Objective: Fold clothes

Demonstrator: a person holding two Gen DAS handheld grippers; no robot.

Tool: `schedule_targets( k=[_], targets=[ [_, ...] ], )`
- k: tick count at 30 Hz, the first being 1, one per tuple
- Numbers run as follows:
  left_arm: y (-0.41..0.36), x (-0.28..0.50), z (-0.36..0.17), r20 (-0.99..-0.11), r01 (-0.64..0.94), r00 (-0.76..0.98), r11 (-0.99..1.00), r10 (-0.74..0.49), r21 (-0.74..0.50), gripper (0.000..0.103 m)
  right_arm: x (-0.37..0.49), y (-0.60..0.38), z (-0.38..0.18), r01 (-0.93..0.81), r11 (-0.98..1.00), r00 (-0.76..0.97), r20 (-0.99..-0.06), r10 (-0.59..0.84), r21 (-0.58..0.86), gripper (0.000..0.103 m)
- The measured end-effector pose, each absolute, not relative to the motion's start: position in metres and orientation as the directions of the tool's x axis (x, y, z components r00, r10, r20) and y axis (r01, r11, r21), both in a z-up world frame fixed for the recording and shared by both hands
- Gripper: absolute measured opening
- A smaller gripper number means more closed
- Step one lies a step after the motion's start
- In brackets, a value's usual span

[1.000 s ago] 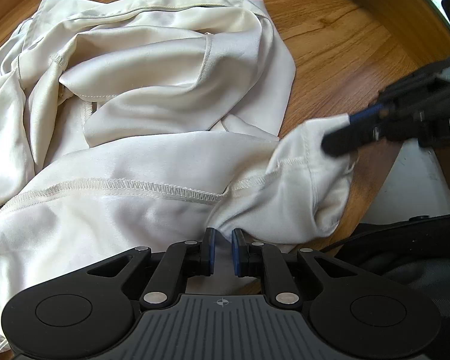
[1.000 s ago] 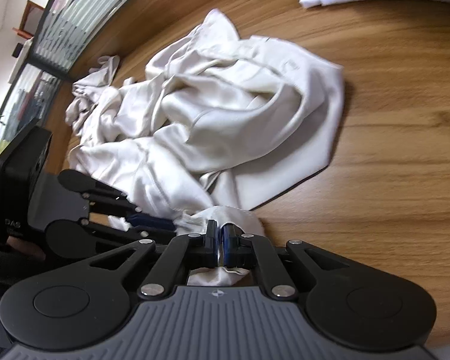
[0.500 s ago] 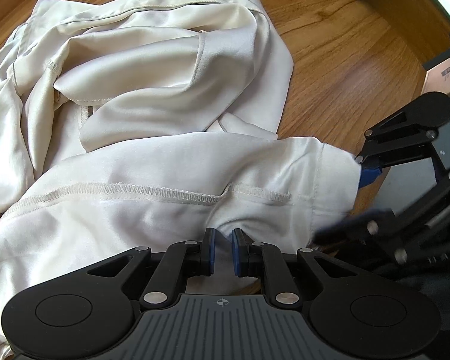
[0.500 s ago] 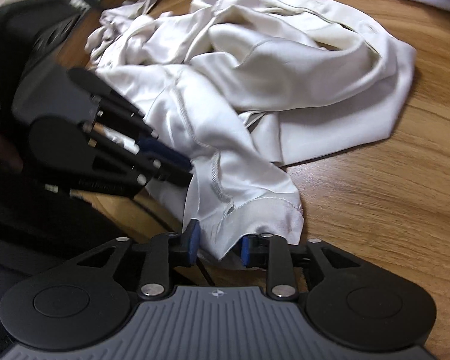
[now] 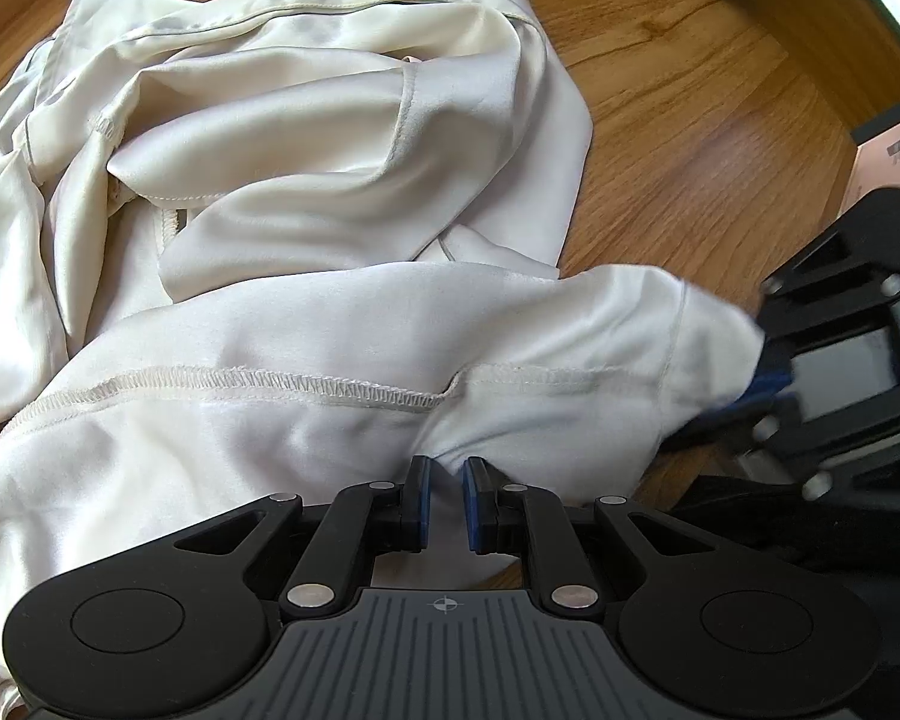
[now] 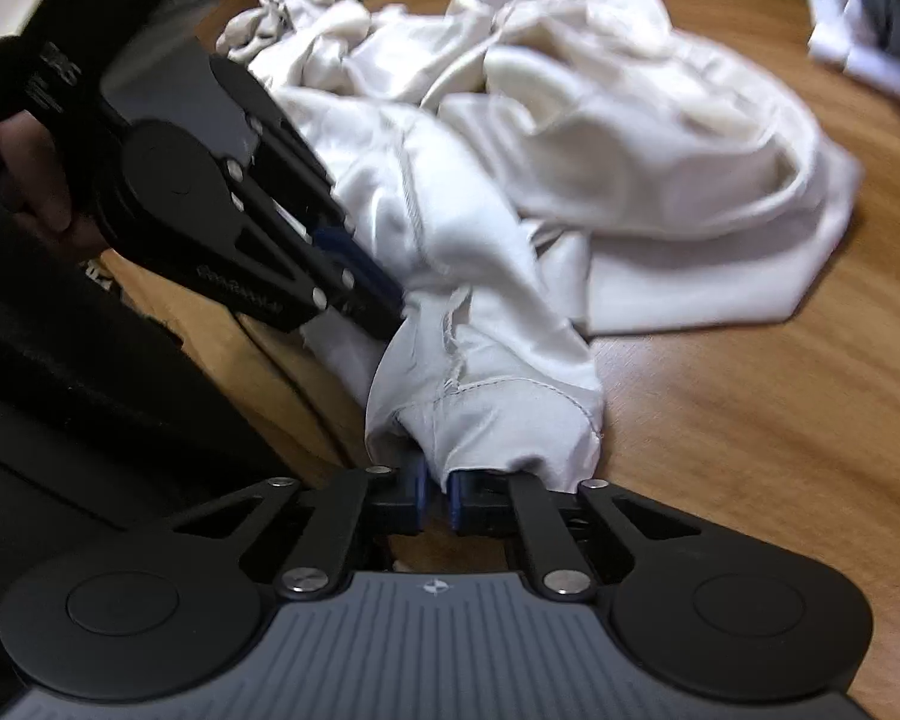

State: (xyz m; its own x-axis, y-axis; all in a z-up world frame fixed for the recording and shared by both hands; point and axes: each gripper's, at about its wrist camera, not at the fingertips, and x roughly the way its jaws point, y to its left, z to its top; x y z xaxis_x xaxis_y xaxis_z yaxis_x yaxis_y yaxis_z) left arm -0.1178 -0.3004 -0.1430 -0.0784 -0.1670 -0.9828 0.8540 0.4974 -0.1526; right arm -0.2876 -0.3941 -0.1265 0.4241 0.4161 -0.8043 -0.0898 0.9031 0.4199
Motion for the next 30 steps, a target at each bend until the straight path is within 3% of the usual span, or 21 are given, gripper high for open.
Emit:
schedule_targets(
  k=[10,17,22,23,26,28,30],
  targets=[
    [-0.299,-0.115,-0.143,-0.977,0.833,-0.077,0.526,-0.198,-0.173,0.015,-0.307,-0.431,-0.083,-0.023,0.917,0.526,-0.775,0.349,0.398,0.0],
    [-0.309,-0.138,-0.118,-0.95,0.906,-0.063,0.382,-0.306,-0.183,0.041,-0.303,-0.435,-0.08,0.004,0.939,0.525,-0.8,0.291,0.344,0.0],
    [-0.326,-0.158,-0.113,-0.943,0.953,-0.058,0.263,-0.328,-0.15,0.053,-0.298,-0.437,-0.089,0.055,0.944,0.486,-0.834,0.261,0.327,0.003],
    [-0.33,-0.161,-0.114,-0.944,0.957,-0.057,0.251,-0.326,-0.145,0.055,-0.298,-0.437,-0.091,0.059,0.944,0.473,-0.842,0.26,0.325,0.006],
    [-0.317,-0.161,-0.109,-0.943,0.966,-0.046,0.225,-0.331,-0.126,0.061,-0.3,-0.438,-0.101,0.091,0.936,0.436,-0.858,0.27,0.341,0.043],
    [-0.314,-0.163,-0.105,-0.942,0.971,-0.035,0.213,-0.335,-0.112,0.063,-0.302,-0.44,-0.107,0.115,0.917,0.427,-0.852,0.302,0.382,0.05],
    [-0.322,-0.166,-0.101,-0.941,0.974,-0.031,0.2,-0.337,-0.103,0.065,-0.303,-0.442,-0.114,0.164,0.894,0.423,-0.849,0.318,0.417,0.064]
  ],
)
